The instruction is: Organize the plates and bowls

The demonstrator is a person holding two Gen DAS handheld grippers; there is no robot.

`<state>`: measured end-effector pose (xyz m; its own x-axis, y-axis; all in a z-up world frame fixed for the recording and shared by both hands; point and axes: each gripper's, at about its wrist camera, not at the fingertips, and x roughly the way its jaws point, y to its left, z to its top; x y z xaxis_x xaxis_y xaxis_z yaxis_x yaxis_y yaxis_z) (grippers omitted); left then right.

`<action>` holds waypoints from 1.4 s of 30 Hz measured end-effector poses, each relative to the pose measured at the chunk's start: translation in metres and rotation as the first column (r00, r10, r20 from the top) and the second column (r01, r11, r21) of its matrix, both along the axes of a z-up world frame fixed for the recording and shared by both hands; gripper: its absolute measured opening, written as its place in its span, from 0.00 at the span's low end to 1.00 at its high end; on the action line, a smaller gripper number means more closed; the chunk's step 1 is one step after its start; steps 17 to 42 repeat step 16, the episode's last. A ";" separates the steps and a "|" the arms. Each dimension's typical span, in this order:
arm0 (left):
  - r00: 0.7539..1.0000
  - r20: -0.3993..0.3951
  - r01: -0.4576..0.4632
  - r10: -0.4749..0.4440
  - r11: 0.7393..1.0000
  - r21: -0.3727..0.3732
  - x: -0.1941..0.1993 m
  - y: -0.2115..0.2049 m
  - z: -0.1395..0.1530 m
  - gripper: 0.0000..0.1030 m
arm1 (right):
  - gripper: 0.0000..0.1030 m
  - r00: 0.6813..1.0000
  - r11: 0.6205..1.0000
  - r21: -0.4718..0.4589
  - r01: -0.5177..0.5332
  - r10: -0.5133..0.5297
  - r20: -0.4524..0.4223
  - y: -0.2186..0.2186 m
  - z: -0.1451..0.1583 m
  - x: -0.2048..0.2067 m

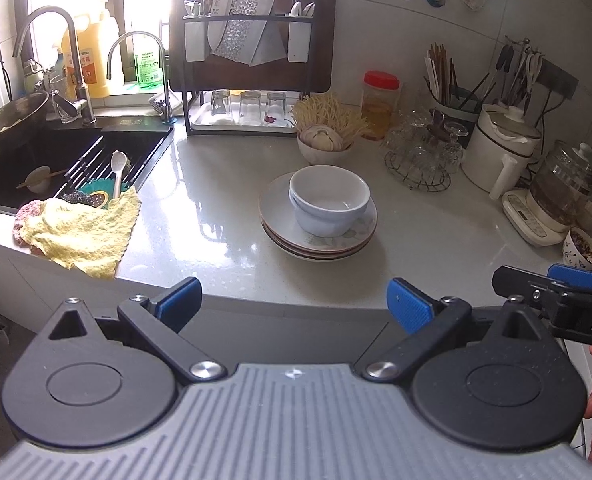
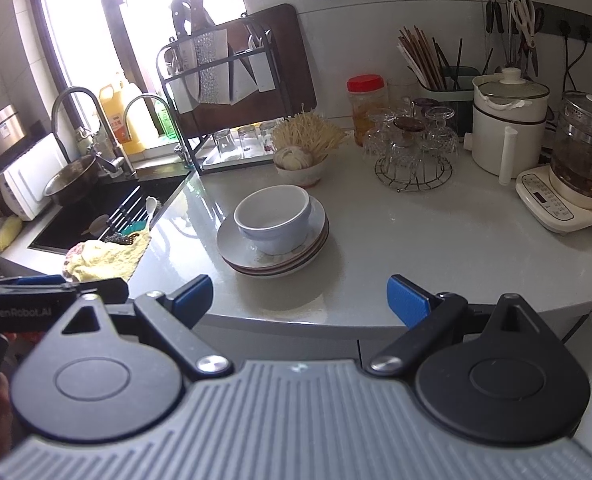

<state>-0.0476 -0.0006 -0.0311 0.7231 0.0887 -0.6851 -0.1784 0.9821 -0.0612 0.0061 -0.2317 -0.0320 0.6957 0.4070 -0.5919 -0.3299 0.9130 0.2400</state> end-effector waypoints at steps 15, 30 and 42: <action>1.000 0.011 -0.008 0.008 1.000 0.007 0.000 -0.004 0.005 0.98 | 0.92 1.000 1.000 0.002 -0.007 0.007 0.002 -0.001 0.001 0.000; 1.000 0.010 -0.009 0.008 1.000 0.006 0.000 -0.003 0.005 0.98 | 0.92 1.000 1.000 0.001 -0.007 0.007 0.001 -0.002 0.001 0.000; 1.000 0.010 -0.009 0.008 1.000 0.006 0.000 -0.003 0.005 0.98 | 0.92 1.000 1.000 0.001 -0.007 0.007 0.001 -0.002 0.001 0.000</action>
